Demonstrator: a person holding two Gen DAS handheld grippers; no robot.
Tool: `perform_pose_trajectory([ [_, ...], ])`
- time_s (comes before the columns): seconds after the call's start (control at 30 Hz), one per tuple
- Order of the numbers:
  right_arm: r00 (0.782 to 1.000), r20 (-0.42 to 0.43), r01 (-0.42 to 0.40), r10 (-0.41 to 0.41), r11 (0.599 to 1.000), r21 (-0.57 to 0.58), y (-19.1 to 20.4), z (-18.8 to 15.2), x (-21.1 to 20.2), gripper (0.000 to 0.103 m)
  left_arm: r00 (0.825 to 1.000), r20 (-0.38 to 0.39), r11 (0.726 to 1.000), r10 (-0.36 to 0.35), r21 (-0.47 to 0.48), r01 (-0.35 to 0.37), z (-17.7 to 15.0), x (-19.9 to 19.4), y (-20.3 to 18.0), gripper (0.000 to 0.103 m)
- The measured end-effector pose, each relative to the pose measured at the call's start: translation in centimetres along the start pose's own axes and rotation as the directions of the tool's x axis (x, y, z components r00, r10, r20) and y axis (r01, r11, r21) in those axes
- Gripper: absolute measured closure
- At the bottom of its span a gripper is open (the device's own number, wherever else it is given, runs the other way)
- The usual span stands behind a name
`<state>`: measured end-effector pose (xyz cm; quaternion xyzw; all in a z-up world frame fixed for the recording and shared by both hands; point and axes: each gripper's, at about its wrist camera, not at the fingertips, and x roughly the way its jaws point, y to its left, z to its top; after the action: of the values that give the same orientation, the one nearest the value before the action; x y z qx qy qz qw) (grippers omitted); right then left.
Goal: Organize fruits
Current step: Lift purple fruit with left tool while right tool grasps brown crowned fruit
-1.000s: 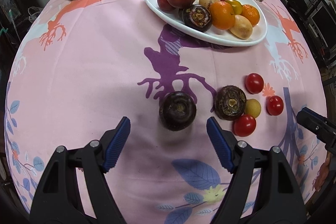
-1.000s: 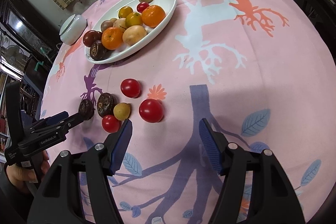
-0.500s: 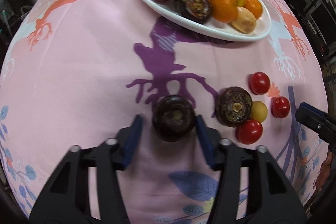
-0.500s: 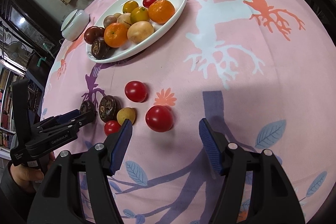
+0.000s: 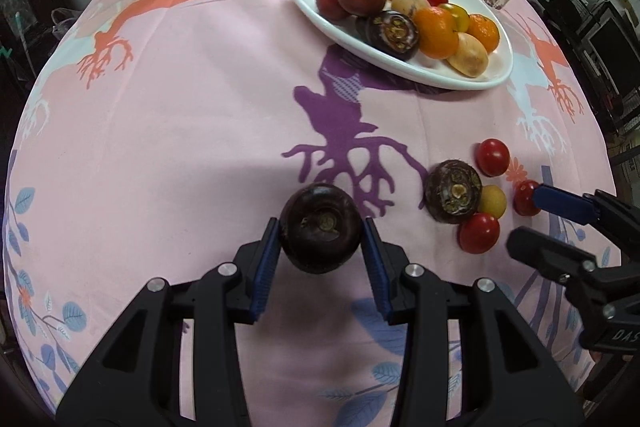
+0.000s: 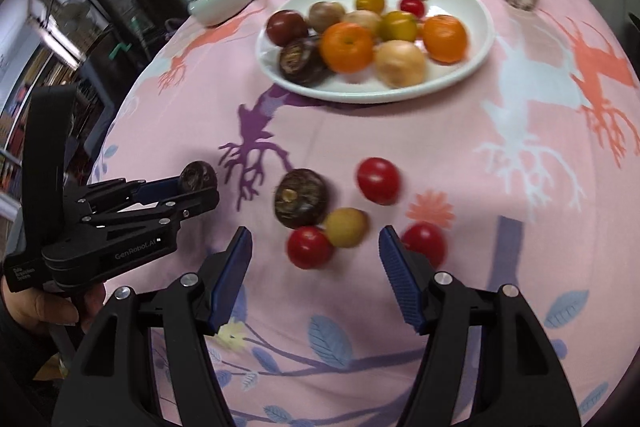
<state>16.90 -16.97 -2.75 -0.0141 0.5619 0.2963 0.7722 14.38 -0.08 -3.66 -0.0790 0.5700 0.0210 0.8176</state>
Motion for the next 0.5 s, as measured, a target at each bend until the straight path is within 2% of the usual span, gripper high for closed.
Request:
perform_pose_trajectory([
  [0.27, 0.996, -0.048, 0.060, -0.069, 0.985, -0.159, 2.6, 1.7, 3.4, 0.037, 1.000, -0.014, 1.000, 0.002, -0.023, -0.002, -0.4, 0.4, 1.3, 0.062],
  [0.5, 0.982, -0.097, 0.136, -0.164, 0.959, -0.249, 3.0, 2.2, 6.1, 0.049, 1.000, -0.022, 0.999, -0.005, -0.040, 0.004, -0.2, 0.7, 1.7, 0.062],
])
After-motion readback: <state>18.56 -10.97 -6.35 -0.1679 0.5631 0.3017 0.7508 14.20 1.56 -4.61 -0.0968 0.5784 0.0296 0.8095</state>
